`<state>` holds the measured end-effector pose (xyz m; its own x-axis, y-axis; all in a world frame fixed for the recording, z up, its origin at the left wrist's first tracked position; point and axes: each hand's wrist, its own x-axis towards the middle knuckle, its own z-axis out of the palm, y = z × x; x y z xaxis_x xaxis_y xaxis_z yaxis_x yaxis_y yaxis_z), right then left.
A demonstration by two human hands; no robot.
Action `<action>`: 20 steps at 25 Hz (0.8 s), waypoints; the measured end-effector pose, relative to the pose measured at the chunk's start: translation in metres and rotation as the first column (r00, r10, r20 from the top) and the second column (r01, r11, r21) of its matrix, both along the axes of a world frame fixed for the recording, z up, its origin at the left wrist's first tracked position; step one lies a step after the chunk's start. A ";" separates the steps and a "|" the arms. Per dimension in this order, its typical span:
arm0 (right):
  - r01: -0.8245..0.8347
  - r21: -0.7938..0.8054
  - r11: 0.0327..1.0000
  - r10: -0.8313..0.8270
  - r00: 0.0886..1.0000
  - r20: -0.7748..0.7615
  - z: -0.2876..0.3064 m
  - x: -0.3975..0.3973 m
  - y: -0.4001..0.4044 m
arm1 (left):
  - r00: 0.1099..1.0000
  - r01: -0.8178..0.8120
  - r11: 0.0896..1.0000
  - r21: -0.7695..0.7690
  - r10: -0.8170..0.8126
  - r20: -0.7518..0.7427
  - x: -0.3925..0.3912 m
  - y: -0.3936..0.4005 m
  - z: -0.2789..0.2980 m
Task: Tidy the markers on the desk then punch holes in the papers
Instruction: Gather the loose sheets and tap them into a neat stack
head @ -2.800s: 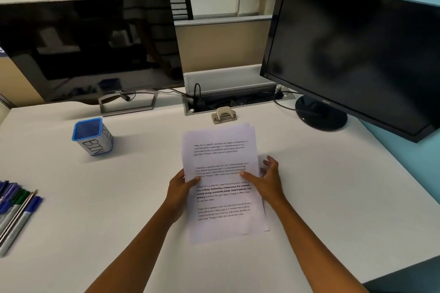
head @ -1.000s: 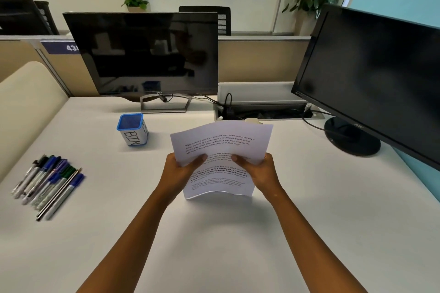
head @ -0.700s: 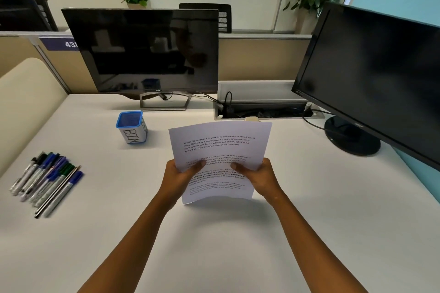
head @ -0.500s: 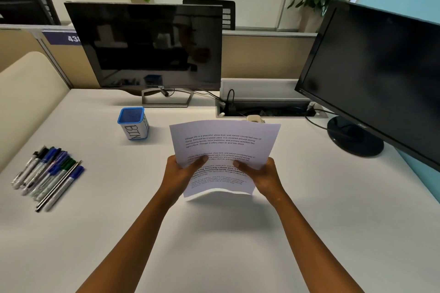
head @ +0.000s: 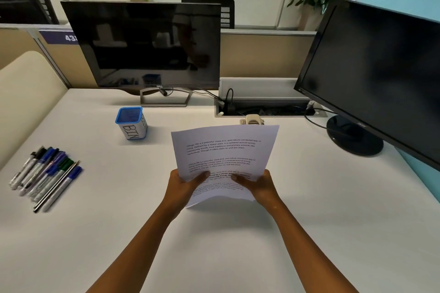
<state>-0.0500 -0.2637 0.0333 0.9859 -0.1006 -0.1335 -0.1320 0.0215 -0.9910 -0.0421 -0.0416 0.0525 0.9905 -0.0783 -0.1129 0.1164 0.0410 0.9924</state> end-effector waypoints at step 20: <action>0.208 0.322 0.924 -0.193 0.978 -0.079 -0.005 0.001 0.041 | 0.942 -0.314 0.724 -0.613 0.159 -0.295 0.003 -0.031 0.018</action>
<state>-0.0491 -0.2224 0.0284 0.9419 -0.2390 -0.2360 -0.1352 0.3735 -0.9177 -0.0388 -0.0726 0.0705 0.9447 0.0249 -0.3271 0.2123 0.7138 0.6674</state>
